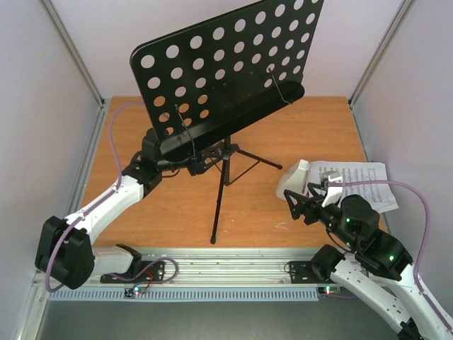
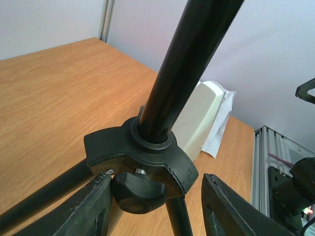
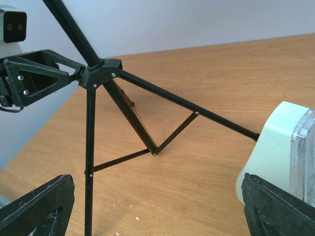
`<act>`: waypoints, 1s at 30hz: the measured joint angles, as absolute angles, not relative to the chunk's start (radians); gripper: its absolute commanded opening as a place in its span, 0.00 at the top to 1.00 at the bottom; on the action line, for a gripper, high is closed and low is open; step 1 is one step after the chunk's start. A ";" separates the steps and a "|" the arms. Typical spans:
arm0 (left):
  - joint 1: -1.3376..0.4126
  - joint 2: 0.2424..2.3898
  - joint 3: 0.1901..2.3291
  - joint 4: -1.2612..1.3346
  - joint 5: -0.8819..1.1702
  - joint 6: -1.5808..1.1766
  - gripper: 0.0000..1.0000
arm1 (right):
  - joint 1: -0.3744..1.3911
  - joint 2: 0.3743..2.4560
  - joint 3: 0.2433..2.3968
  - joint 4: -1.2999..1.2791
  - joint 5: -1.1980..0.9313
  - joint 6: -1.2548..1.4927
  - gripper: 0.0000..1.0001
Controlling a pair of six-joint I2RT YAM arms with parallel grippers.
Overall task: Pack up the instrument practice props
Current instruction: Unscrew the knob on the music stand.
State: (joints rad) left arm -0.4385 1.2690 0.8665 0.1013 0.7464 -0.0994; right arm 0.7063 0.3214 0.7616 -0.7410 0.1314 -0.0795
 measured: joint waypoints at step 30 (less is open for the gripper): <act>-0.461 1.282 0.887 0.048 0.655 -0.068 0.61 | 0.706 0.321 0.762 -0.742 0.131 -0.079 0.06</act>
State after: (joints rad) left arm -0.4606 1.2819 0.8871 0.0479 0.6552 -0.0685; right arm 0.7063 0.3214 0.7616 -0.7422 0.1314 -0.0792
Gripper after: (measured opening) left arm 0.389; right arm 0.937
